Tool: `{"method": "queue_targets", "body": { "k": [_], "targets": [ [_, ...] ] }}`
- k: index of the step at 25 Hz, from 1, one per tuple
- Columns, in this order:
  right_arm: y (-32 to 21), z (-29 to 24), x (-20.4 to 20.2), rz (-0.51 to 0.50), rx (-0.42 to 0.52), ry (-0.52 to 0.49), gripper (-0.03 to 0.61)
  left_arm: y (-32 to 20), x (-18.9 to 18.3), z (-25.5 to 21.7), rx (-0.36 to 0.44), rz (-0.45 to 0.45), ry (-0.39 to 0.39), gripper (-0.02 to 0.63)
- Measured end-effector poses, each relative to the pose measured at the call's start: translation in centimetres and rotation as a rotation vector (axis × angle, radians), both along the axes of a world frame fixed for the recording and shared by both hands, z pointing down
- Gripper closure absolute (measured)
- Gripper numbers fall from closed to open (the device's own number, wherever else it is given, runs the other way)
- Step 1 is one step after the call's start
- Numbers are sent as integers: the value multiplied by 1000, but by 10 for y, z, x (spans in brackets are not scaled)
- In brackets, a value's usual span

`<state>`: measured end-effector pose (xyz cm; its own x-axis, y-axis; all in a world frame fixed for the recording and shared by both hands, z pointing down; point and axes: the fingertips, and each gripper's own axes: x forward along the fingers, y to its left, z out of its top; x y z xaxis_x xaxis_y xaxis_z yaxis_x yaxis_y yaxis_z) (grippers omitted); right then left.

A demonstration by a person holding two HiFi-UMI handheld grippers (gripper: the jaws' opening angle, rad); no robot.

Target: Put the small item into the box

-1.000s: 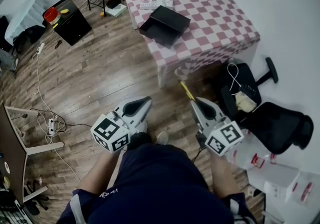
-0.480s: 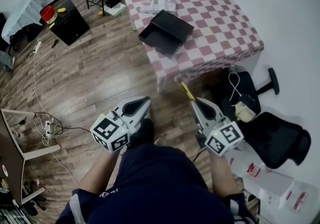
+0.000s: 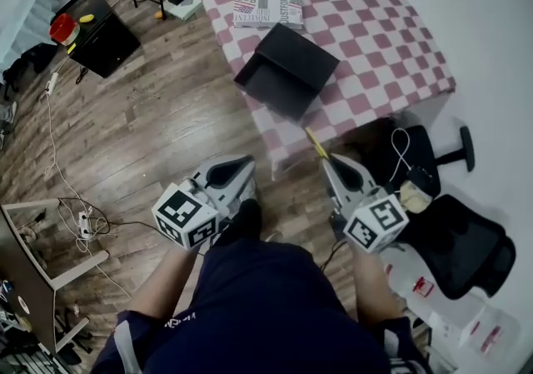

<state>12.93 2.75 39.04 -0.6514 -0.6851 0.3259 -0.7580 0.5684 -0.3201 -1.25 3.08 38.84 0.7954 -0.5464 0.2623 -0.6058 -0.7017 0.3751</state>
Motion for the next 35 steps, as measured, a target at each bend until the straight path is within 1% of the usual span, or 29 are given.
{"method": "queue_targets", "body": {
  "k": [6,11,18,21,27,31,35],
  "targets": [
    [-66,4,-21,27,-12,31,546,-66,-26,3,-11,26,0,575],
    [-102,13,-34,31,-27,62,546,-96,-40,12,-33,31,7,575],
    [-141,40,-43,6,-57,114,546,-116,-47,33,-78,23,6,575],
    [-158,59,-46,-15,-81,127,546,-120,-50,44,-99,-5,2,575],
    [-192,105,-51,-59,-138,183,546,-128,-55,66,-143,-55,-5,575],
    [-210,135,-54,-81,-187,193,546,-134,-58,77,-173,-93,-14,576],
    [-223,167,-59,-105,-249,237,546,-138,-60,83,-193,-129,-12,575]
  ]
}}
